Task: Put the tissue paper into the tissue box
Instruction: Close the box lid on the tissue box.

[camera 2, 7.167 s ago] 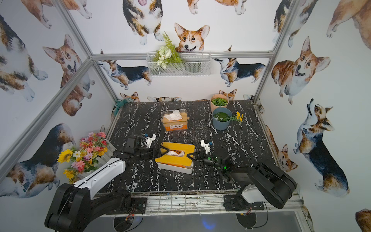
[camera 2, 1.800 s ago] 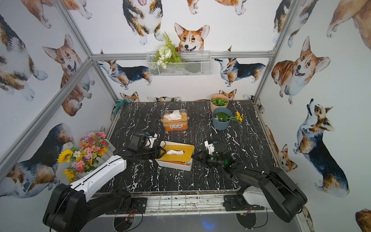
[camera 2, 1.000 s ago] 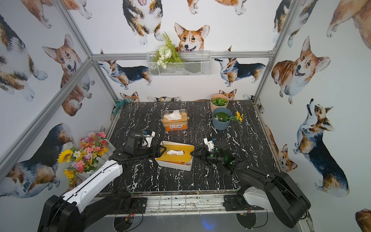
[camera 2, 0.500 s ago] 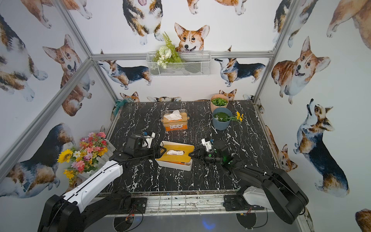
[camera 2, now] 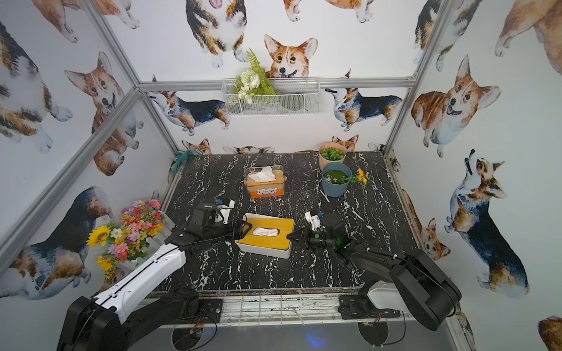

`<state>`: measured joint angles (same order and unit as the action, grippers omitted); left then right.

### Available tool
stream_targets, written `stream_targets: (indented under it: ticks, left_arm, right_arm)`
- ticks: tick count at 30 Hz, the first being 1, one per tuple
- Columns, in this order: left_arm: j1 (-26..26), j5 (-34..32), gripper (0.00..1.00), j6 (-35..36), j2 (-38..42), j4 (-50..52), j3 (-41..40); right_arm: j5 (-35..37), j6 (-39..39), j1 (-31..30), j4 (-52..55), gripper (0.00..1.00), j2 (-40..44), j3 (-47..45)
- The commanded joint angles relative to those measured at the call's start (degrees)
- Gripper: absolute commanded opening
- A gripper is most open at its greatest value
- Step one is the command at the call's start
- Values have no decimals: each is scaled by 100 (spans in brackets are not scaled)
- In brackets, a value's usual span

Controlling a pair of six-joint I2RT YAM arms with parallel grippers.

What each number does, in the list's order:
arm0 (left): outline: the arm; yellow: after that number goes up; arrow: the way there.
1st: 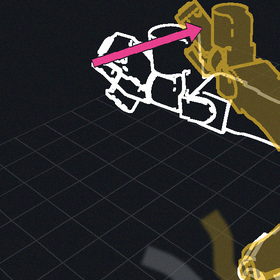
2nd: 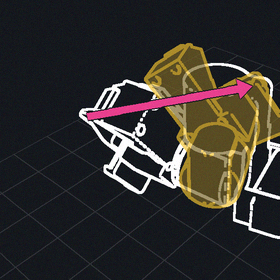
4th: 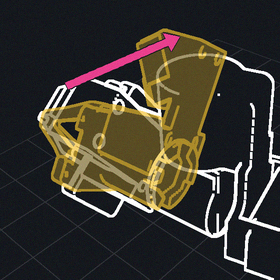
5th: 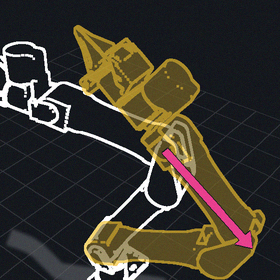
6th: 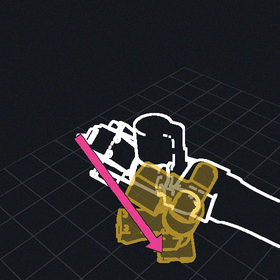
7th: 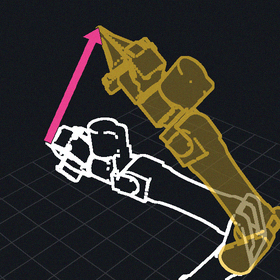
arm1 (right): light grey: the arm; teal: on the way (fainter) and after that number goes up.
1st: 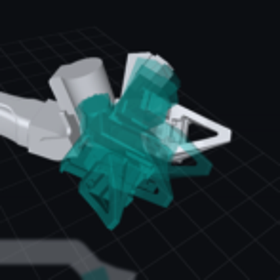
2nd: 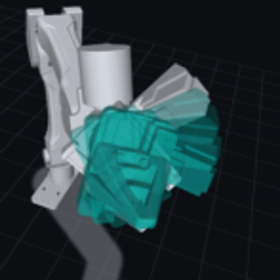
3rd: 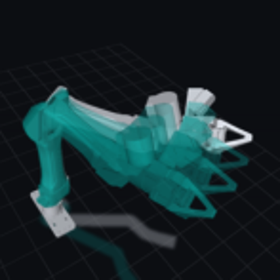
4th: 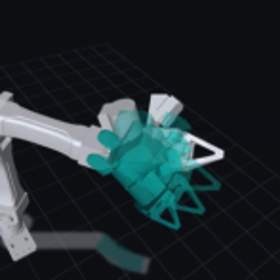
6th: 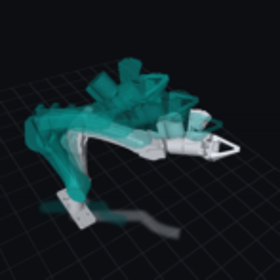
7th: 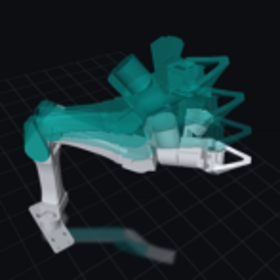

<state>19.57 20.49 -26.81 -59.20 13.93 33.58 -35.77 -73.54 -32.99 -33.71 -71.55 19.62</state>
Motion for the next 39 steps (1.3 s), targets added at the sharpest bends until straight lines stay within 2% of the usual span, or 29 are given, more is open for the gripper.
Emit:
stream_targets:
  ticks: [1, 5, 20, 33, 39]
  left_arm:
    - [0, 25, 81, -11, 60, -127, -14]
    - [-4, 8, 83, -52, 132, -184, -42]
    - [-2, -157, 91, -78, 323, -201, -90]
    - [-1, -256, 93, -97, 399, -198, -93]
    - [0, -230, 94, -86, 362, -176, -93]
  right_arm:
    - [147, 123, -19, -121, 5, 66, -45]
    - [167, 227, -32, -219, 0, 179, -63]
    - [-22, 7, -41, -1134, 0, 218, -239]
    - [-87, 11, -46, -1173, 0, 311, -208]
    - [-166, 313, -47, -706, 0, 315, -2]
